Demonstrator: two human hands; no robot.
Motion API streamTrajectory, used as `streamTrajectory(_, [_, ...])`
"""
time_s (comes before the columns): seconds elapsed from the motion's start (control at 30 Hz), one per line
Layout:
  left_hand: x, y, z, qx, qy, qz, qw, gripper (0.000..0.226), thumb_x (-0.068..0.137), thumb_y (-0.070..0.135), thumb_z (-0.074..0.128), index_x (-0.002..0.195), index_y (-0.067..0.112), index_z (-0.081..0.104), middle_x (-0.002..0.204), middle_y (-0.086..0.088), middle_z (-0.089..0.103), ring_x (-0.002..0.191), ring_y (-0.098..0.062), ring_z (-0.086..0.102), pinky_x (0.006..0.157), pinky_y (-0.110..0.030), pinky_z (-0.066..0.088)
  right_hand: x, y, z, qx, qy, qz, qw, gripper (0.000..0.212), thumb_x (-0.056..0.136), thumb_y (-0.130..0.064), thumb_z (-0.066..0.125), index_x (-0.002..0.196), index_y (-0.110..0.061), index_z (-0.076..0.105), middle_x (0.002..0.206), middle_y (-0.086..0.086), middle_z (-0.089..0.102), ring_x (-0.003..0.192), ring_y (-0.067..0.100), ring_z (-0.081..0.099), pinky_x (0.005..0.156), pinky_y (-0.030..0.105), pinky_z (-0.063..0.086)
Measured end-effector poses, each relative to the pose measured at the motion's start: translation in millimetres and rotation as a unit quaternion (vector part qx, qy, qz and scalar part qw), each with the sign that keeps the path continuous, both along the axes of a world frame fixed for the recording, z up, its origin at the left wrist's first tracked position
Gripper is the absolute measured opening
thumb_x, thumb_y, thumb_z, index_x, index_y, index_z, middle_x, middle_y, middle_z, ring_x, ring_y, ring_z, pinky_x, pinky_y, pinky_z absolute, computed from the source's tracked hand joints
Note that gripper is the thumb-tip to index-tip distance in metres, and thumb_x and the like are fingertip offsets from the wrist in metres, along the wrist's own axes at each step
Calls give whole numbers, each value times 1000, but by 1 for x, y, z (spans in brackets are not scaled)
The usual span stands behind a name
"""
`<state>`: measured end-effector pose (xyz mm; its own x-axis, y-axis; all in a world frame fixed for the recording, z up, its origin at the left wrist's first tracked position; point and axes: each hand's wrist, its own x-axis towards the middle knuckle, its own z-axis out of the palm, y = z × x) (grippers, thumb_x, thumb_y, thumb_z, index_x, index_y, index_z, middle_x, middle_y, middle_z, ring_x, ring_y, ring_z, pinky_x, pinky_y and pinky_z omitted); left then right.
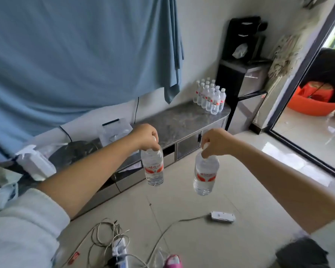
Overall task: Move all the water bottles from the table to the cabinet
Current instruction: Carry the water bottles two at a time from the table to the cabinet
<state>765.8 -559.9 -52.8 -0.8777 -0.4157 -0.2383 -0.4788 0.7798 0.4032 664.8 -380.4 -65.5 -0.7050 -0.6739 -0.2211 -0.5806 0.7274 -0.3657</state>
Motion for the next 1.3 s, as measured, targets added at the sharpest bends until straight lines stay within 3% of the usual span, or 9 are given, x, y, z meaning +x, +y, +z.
streamTrajectory(0.13, [-74,-16,-1,1,-12,-48,999,21,76,8,66,97,8,68,93,-4,59,80,-16,52,50,-18,38,-61,-9,2,24,-7,-8,1000,13,72,-16,70,81,-15,61,83,2,54,79,18,50,50,16,34])
streamTrajectory(0.3, [-170,-24,-7,-3,-16,-85,996,13,74,10,67,86,16,66,97,-4,63,79,-15,53,52,-19,39,-142,-6,2,2,-14,-68,998,23,75,-12,68,95,-3,66,85,2,51,78,16,46,49,15,30])
streamTrajectory(0.43, [-238,-17,-13,8,-25,-110,994,19,75,10,66,94,10,69,93,0,57,83,-14,51,49,-16,35,-205,3,-2,-9,-17,-97,995,8,73,-10,67,81,-12,65,76,-1,51,69,13,46,49,15,31])
streamTrajectory(0.63, [-353,10,-13,27,-8,-102,994,20,74,7,67,94,7,70,90,-2,57,81,-15,53,52,-16,39,-319,33,-1,4,7,-98,995,28,74,-14,68,100,-6,68,91,3,55,82,15,47,53,18,37])
streamTrajectory(0.77, [-410,28,-11,31,12,-79,996,22,76,6,67,97,4,69,88,-1,54,82,-15,51,50,-15,35,-387,48,2,17,23,-73,997,30,73,-15,68,102,-8,68,109,9,63,84,16,48,69,25,43])
streamTrajectory(0.97, [-492,40,-9,20,36,-55,998,12,73,10,69,84,14,66,86,0,57,82,-16,52,56,-21,39,-482,58,10,-4,25,-66,998,29,73,-15,70,100,-6,69,91,4,54,84,17,49,58,22,39])
streamTrajectory(1.1, [-550,40,-6,12,39,-68,997,20,75,10,68,95,7,69,89,1,54,85,-14,50,52,-18,36,-541,55,5,-18,22,-82,996,31,71,-14,71,99,-2,68,91,9,58,81,18,48,59,26,37])
streamTrajectory(1.2, [-595,31,-6,8,39,-66,997,22,75,11,69,97,7,68,93,1,54,87,-15,49,67,-23,41,-583,48,2,-28,12,-91,995,28,71,-12,70,97,-2,68,90,8,59,81,17,49,55,22,37])
streamTrajectory(1.3, [-641,17,-7,14,40,-82,996,23,76,9,68,98,6,69,92,2,54,87,-14,49,57,-20,40,-626,36,1,-19,1,-76,997,26,73,-11,70,98,-4,68,88,4,55,82,17,50,54,17,36])
